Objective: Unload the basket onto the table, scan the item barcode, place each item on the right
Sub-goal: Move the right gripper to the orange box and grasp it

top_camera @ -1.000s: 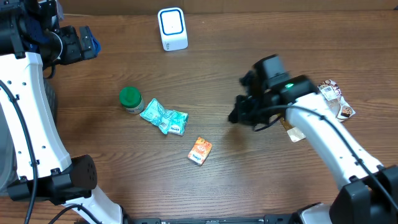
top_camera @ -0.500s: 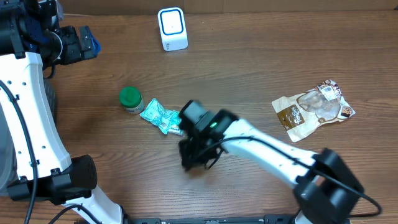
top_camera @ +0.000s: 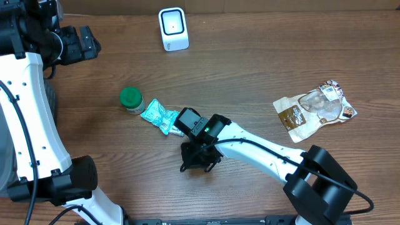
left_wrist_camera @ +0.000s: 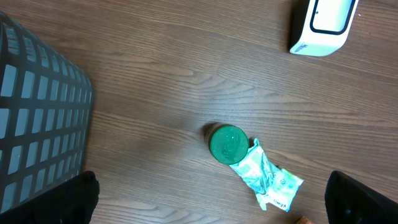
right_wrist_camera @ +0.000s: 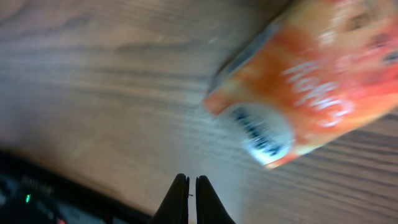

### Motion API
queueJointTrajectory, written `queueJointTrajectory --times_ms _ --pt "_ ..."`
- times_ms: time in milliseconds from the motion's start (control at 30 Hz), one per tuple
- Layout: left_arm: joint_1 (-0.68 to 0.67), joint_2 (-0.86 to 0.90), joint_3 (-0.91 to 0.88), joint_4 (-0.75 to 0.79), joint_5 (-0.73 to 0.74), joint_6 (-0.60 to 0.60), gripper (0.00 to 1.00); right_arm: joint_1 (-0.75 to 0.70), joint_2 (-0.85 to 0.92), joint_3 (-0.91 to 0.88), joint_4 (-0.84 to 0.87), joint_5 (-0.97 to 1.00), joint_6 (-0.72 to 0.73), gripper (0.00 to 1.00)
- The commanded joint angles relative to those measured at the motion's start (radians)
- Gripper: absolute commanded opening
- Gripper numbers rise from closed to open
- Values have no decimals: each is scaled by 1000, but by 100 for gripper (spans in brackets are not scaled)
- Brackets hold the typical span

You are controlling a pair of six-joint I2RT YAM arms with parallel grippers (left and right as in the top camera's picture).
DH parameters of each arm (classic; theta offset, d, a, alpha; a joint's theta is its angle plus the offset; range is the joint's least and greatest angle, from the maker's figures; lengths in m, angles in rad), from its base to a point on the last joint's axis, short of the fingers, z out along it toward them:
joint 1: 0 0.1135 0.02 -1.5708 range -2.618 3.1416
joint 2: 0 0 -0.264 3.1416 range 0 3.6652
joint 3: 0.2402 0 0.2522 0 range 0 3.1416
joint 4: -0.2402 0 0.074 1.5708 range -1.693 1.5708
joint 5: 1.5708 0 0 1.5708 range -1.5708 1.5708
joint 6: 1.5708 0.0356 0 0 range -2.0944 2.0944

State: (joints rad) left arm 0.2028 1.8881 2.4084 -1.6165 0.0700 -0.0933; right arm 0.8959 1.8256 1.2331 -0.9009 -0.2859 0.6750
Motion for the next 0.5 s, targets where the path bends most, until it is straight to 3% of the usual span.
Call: queueJointTrajectory --times_ms 0,367,467 --pt "-12 -3 1 1 -6 19 100 -25 45 -10 2 59 89 4" --pt "-12 -3 1 1 -6 19 100 -155 118 -1 -6 -30 106 4" --pt "-12 -3 1 1 -6 19 100 -208 118 19 -27 -28 45 4"
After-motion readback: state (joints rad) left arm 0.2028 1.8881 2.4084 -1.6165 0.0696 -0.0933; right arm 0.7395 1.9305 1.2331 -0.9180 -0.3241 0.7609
